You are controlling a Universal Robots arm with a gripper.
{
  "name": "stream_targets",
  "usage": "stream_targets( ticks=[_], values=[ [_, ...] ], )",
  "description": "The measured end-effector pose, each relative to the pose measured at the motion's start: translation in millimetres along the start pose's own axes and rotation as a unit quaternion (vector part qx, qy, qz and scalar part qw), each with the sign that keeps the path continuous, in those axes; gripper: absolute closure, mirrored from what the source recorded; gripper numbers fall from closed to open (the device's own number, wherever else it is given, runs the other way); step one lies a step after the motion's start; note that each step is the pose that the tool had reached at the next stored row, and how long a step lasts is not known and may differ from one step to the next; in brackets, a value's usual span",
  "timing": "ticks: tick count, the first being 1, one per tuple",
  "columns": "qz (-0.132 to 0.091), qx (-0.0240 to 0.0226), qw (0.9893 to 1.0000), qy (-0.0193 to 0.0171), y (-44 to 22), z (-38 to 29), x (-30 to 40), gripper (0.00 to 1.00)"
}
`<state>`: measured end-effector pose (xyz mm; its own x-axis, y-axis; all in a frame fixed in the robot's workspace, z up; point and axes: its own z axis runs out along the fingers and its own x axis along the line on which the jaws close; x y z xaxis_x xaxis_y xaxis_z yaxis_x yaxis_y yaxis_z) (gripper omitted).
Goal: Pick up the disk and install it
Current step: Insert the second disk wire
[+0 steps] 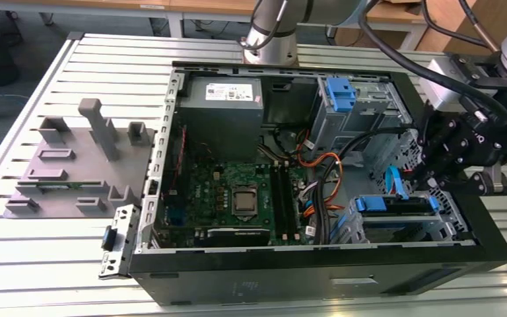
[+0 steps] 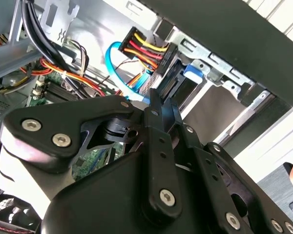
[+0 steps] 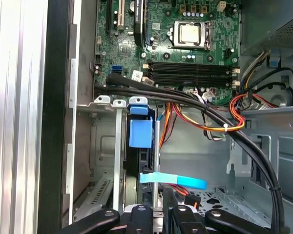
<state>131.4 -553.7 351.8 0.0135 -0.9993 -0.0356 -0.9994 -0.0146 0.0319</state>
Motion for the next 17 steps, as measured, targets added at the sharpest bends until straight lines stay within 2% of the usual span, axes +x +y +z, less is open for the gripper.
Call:
stream_targets(
  ticks=[2, 11, 17],
  values=[
    [0.0, 0.0, 1.0, 0.0, -2.3, 0.0, 0.0, 0.76],
    [0.0, 0.0, 1.0, 0.0, -2.9, 0.2, -3.9, 0.76],
    [0.0, 0.0, 1.0, 0.0, -5.8, 0.4, -5.9, 0.76]
  ],
)
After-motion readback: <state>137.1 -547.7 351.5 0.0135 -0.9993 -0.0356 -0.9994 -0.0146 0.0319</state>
